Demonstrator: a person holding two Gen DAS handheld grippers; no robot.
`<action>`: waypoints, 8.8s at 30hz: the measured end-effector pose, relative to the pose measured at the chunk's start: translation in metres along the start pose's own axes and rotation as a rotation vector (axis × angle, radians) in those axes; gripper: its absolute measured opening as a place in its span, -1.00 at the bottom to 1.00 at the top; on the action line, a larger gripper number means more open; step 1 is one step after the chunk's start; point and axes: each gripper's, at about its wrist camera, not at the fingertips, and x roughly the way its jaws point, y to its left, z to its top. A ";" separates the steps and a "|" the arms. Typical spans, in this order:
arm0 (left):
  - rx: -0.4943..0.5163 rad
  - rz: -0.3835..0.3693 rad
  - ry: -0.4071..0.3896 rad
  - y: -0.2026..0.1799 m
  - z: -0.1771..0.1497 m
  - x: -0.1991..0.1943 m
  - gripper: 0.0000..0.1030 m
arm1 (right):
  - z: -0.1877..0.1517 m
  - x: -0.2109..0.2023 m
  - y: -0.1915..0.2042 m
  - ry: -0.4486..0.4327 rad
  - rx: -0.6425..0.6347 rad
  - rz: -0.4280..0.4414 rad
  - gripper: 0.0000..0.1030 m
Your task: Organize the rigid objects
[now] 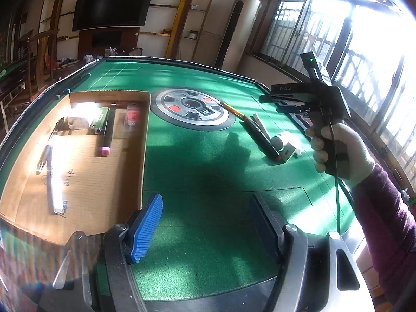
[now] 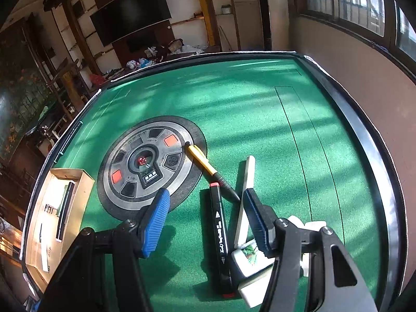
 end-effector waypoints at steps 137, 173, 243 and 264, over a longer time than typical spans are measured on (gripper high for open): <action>-0.190 0.166 -0.083 0.091 0.031 -0.021 -0.86 | -0.125 -0.026 0.037 0.092 0.005 0.156 -0.72; -0.412 0.195 -0.198 0.169 0.023 -0.075 0.25 | -0.119 0.020 0.291 0.252 -0.231 0.400 -0.11; 0.024 -0.039 0.102 -0.033 -0.015 0.016 0.44 | 0.009 0.084 -0.018 0.362 0.027 -0.161 -0.76; 0.013 -0.068 0.100 -0.041 -0.016 0.012 0.44 | -0.061 -0.077 -0.074 0.010 0.148 -0.086 0.26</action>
